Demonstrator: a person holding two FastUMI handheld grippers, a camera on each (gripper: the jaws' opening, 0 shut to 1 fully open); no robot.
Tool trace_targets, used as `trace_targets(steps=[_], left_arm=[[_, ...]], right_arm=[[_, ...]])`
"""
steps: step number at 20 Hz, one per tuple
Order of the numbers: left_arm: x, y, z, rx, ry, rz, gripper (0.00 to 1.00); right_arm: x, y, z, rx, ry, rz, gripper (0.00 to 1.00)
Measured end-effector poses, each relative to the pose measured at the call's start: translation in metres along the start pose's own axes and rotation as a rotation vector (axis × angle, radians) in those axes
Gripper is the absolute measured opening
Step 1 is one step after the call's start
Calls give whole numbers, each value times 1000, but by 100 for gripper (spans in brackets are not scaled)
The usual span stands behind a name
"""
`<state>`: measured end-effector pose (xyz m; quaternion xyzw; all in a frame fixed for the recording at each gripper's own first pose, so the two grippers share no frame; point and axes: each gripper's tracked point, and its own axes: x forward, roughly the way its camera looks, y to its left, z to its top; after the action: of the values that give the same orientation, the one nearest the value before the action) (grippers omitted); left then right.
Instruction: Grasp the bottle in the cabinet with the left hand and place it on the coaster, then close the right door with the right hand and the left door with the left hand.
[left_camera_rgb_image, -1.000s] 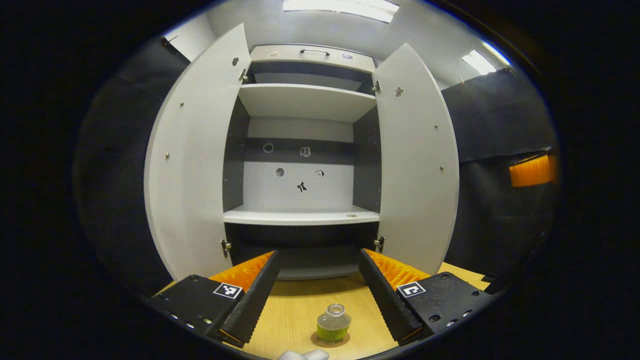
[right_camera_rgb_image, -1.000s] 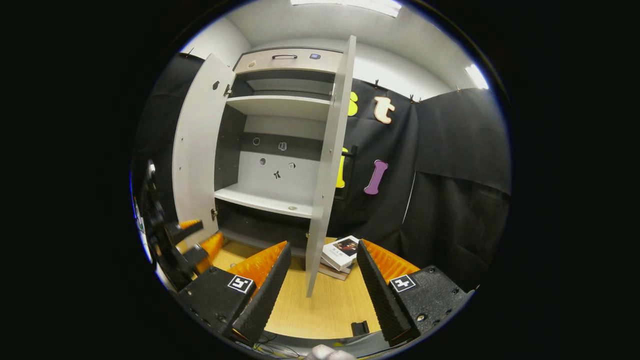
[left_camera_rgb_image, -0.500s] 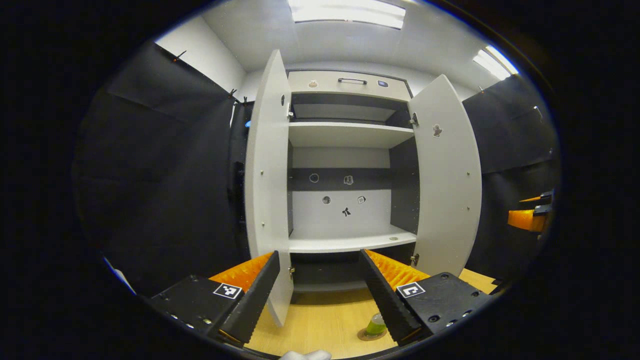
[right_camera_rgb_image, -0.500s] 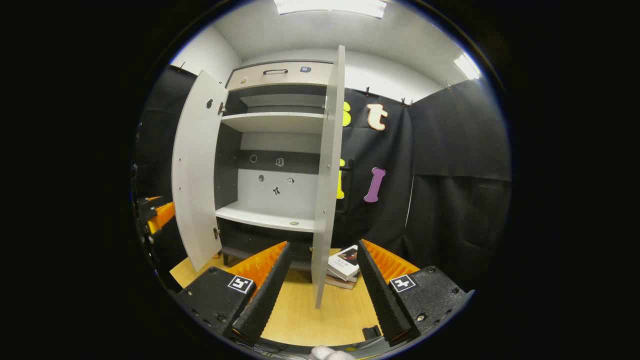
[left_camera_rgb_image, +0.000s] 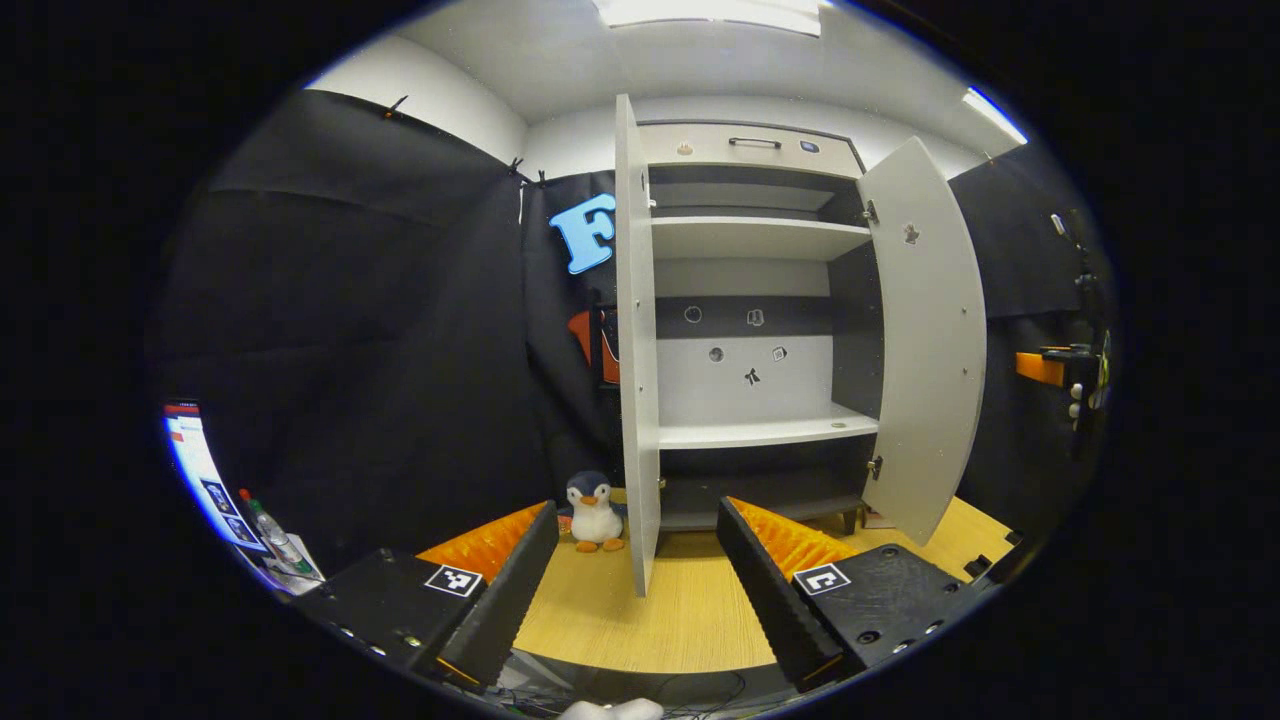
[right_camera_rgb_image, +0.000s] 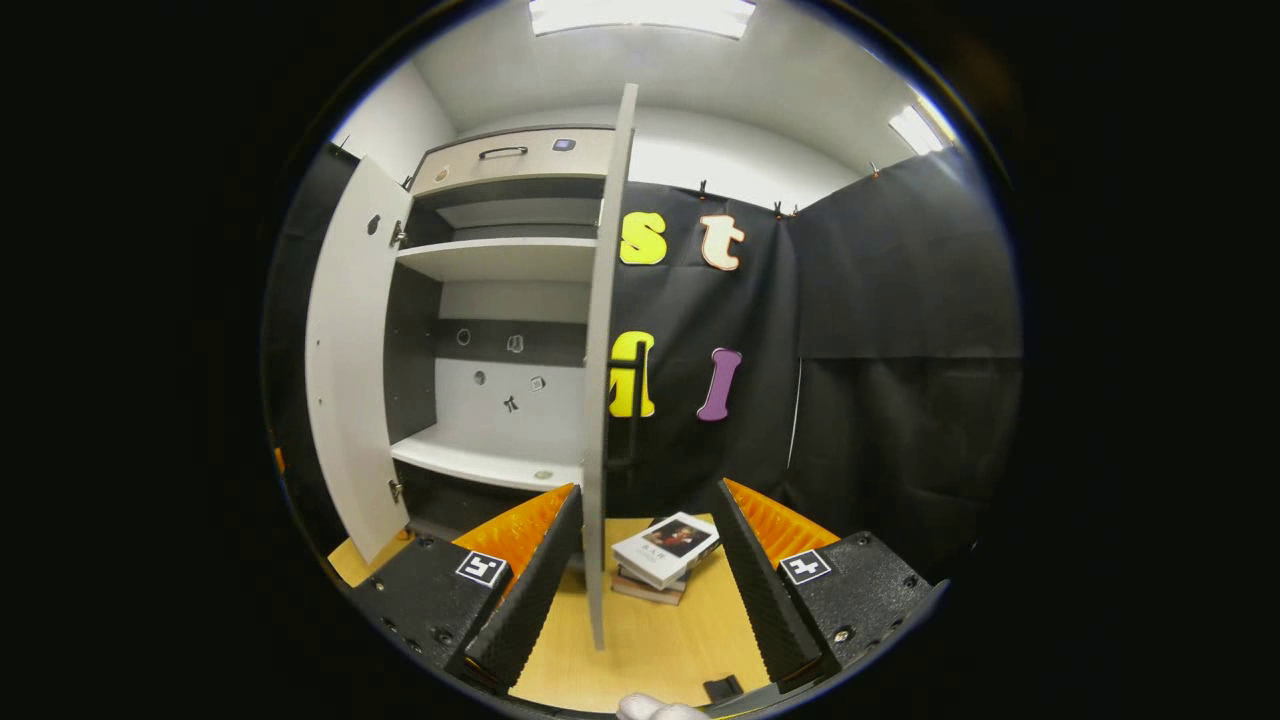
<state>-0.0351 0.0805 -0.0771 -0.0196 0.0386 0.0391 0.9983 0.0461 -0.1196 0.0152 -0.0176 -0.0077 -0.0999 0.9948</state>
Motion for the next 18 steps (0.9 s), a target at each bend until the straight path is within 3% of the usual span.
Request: trace_targets(steps=[8,12,18], left_arm=[[4,-34,14,-47,18,-21,97],[16,-54,23,-47,19,-12,97],[40,-99,33,-48,24,-15,97]], right_arm=[[71,-45,32,11,-31,-15,82],[107,-46,36,30,-17,45,82],[135,-24,32,46,66,209,78]])
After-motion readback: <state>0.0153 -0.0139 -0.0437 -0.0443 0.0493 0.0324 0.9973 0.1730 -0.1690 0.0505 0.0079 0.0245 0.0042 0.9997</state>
